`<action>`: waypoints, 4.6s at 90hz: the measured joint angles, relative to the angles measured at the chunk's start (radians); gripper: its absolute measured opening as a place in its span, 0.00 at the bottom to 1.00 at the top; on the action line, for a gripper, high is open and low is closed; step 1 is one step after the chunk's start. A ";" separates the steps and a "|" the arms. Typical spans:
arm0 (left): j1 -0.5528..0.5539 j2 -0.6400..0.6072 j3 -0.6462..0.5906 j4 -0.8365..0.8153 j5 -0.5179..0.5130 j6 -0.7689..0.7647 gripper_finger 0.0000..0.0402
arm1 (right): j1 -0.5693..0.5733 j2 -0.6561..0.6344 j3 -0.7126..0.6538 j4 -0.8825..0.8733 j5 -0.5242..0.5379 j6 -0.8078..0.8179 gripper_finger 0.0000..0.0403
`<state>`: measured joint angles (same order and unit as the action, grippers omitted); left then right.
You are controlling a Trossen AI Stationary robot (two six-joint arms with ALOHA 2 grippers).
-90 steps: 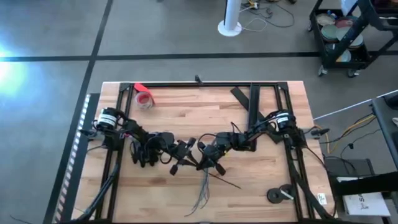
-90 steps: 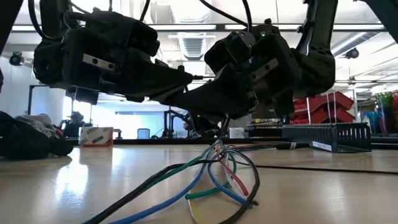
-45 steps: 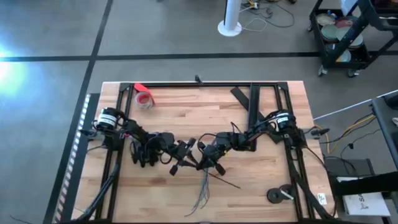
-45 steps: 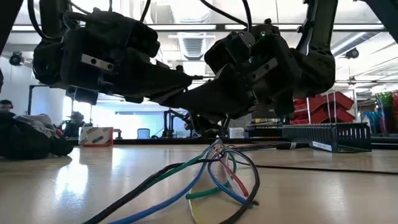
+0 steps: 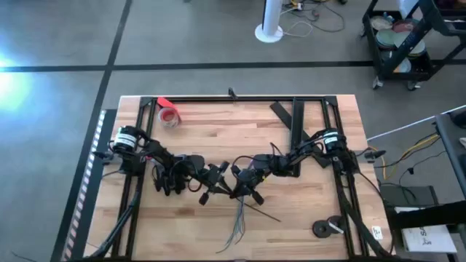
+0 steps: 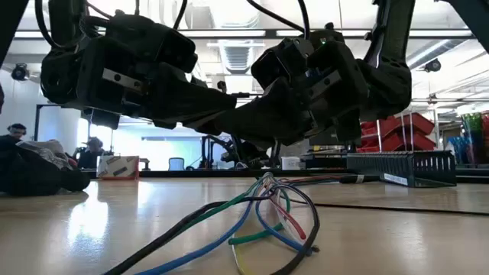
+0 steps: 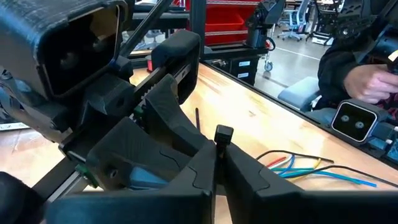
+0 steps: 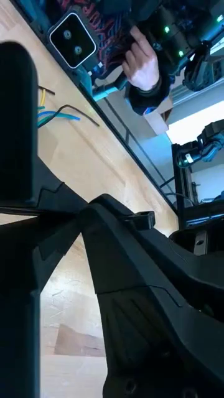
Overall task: Ziptie cables
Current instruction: Wrap the zip tie around the cable bundle
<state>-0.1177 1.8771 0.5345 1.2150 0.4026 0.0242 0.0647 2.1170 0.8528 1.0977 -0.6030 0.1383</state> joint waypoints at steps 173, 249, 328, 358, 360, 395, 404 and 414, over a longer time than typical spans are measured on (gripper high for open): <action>0.022 -0.087 0.048 -0.146 0.051 0.082 0.27 | -0.002 0.000 0.025 -0.013 -0.127 0.003 0.00; 0.021 -0.084 0.100 -0.289 0.114 0.098 0.15 | -0.006 0.000 0.064 -0.124 -0.139 -0.025 0.00; 0.010 -0.083 0.098 -0.274 0.113 0.098 0.00 | -0.006 0.000 0.064 -0.121 -0.141 -0.024 0.00; 0.010 -0.083 0.098 -0.274 0.129 0.095 0.00 | -0.006 0.000 0.064 -0.122 -0.141 -0.023 0.00; 0.010 -0.083 0.098 -0.274 0.130 0.094 0.00 | -0.006 0.000 0.064 -0.122 -0.141 -0.023 0.00; 0.011 -0.083 0.110 -0.268 0.159 0.094 0.07 | -0.006 0.000 0.064 -0.120 -0.159 -0.019 0.00; 0.011 -0.080 0.122 -0.264 0.190 0.098 0.11 | -0.007 0.000 0.064 -0.121 -0.161 -0.017 0.00; 0.011 -0.067 0.138 -0.265 0.196 0.115 0.13 | -0.007 0.000 0.064 -0.121 -0.165 -0.014 0.00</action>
<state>-0.1062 1.8097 0.6722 0.9502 0.5991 0.1392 0.0578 2.1170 0.9165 0.9767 -0.7677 0.1247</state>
